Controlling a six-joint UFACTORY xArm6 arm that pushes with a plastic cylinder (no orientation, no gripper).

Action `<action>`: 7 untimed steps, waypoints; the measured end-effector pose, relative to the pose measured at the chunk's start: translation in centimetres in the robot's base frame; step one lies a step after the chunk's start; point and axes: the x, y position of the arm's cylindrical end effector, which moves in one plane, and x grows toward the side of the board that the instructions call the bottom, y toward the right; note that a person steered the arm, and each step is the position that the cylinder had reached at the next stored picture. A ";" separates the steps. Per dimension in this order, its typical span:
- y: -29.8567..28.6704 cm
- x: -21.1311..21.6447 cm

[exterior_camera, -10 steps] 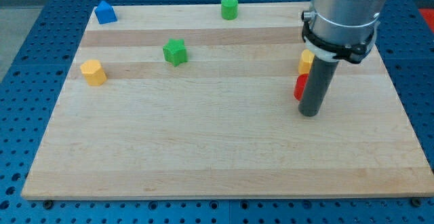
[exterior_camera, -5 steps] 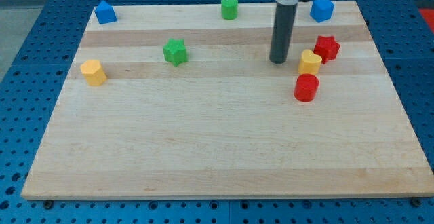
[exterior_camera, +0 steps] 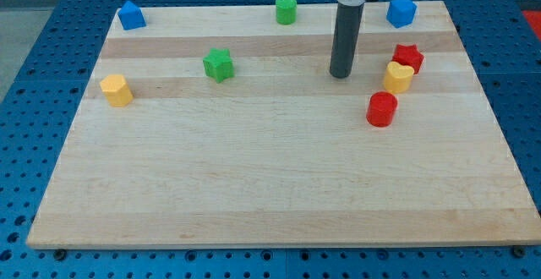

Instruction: Slide the yellow heart slightly right

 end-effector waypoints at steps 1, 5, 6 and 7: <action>3.1 1.8; 10.8 2.7; 11.2 2.7; 8.6 2.7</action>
